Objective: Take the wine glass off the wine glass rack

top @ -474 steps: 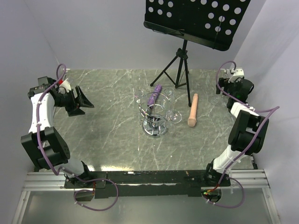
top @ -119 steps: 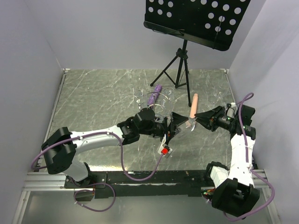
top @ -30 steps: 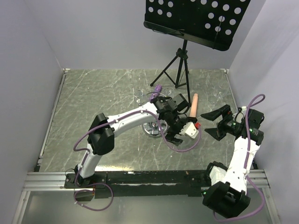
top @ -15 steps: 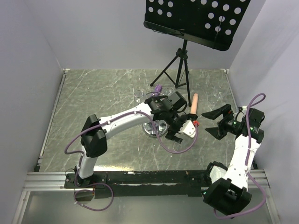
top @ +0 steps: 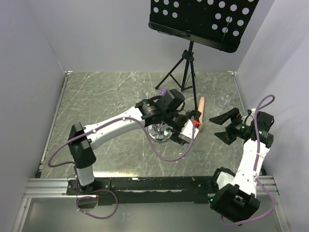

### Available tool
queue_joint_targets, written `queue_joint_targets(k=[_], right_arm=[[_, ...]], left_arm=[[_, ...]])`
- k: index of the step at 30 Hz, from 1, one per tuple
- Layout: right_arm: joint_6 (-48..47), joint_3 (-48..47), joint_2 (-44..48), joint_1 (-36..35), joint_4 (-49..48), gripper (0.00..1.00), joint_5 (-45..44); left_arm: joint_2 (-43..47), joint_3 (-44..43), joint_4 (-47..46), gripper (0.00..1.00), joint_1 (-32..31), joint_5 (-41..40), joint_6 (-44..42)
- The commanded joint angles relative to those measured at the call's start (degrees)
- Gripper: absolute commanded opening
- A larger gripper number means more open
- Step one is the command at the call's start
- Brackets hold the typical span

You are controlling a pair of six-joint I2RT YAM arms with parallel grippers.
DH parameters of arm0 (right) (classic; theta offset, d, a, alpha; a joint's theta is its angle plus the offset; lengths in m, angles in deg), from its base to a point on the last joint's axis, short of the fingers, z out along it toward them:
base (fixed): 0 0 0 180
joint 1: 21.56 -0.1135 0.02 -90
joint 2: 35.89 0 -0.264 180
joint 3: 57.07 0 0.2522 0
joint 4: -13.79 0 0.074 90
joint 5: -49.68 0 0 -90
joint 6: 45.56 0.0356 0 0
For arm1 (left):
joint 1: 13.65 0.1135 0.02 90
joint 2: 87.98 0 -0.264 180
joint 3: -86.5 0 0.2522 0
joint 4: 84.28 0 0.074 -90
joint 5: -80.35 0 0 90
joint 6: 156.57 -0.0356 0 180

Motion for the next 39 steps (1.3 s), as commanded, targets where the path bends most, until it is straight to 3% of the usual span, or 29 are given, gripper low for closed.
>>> queue_joint_targets(k=[1, 5, 8, 11, 14, 17, 19, 22, 26, 30, 39], right_arm=[[-12.1, -5.8, -0.8, 0.5, -1.1, 1.00, -4.1], [-34.1, -10.4, -0.6, 0.1, -2.7, 1.00, 0.7], [-50.9, -14.6, -0.6, -1.3, 1.8, 1.00, 3.2], [-65.5, -18.8, -1.2, -3.3, 10.7, 1.00, 6.0], [-73.3, -17.9, 3.3, -11.4, 13.9, 1.00, 3.1], [-74.3, -12.3, 12.1, -22.3, 9.1, 1.00, -2.8], [-75.8, -10.5, 13.2, -29.3, 9.8, 1.00, -6.5], [-75.8, -11.4, 9.2, -36.0, 13.3, 1.00, -8.8], [-71.6, -12.1, 5.2, -42.7, 10.7, 1.00, -12.3], [-69.7, -11.8, 0.4, -52.0, 8.0, 1.00, -22.1], [-70.7, -13.9, -8.4, -56.0, 8.7, 1.00, -23.7]], left_arm=[[7.1, 2.4, -14.5, 1.00, 1.0, 3.9, 9.9], [12.8, 4.4, -24.1, 1.00, 2.3, -1.2, 17.8], [16.0, 4.1, -28.9, 1.00, 5.7, -9.9, 26.6], [18.5, 4.4, -30.9, 1.00, 13.2, -16.5, 38.2], [20.6, 6.5, -30.6, 1.00, 22.9, -20.4, 48.1], [23.2, 11.0, -31.1, 1.00, 30.3, -24.9, 51.5], [25.1, 15.4, -35.1, 1.00, 34.2, -28.1, 51.4], [26.2, 18.2, -38.9, 1.00, 37.2, -32.3, 50.3], [27.6, 21.5, -40.8, 1.00, 39.0, -32.5, 50.2], [30.4, 25.5, -42.2, 1.00, 40.4, -31.8, 50.4], [34.2, 29.9, -43.0, 1.00, 42.6, -31.8, 49.4]])
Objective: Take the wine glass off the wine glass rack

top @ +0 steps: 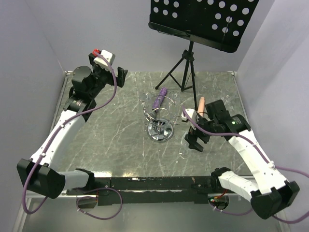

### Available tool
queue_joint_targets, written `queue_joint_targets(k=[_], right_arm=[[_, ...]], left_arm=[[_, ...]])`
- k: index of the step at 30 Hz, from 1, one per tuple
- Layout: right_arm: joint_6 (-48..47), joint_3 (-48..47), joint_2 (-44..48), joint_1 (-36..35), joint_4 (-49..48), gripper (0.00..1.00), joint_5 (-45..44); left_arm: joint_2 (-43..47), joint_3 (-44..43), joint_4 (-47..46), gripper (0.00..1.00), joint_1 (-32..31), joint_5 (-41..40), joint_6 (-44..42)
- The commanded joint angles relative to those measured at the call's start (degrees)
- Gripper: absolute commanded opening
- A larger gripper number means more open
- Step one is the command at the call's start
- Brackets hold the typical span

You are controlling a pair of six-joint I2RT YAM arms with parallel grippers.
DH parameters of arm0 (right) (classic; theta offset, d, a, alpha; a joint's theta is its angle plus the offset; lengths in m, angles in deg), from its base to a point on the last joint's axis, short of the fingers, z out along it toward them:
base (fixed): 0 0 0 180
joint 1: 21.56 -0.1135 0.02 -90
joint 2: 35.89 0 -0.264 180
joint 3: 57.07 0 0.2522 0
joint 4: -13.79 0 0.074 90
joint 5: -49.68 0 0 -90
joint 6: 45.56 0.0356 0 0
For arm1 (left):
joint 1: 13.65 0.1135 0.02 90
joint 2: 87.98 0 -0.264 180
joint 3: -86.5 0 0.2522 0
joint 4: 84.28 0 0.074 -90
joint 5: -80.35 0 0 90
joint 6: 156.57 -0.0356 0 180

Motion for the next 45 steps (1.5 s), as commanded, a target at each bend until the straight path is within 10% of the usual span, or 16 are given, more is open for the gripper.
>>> queue_joint_targets(k=[1, 26, 45], right_arm=[[-0.2, -1.7, -2.1, -1.9, -1.5, 1.00, -2.3], [5.1, 2.1, -1.0, -2.9, -5.1, 0.72, -2.9], [0.5, -3.9, -2.2, 23.0, -2.8, 0.54, -6.1]], left_arm=[[2.7, 1.2, -3.0, 1.00, 0.3, -0.9, 0.0], [4.6, 3.6, -2.0, 1.00, 0.3, 3.0, 0.3], [2.9, 1.9, -1.2, 1.00, -0.3, 4.5, -0.1]])
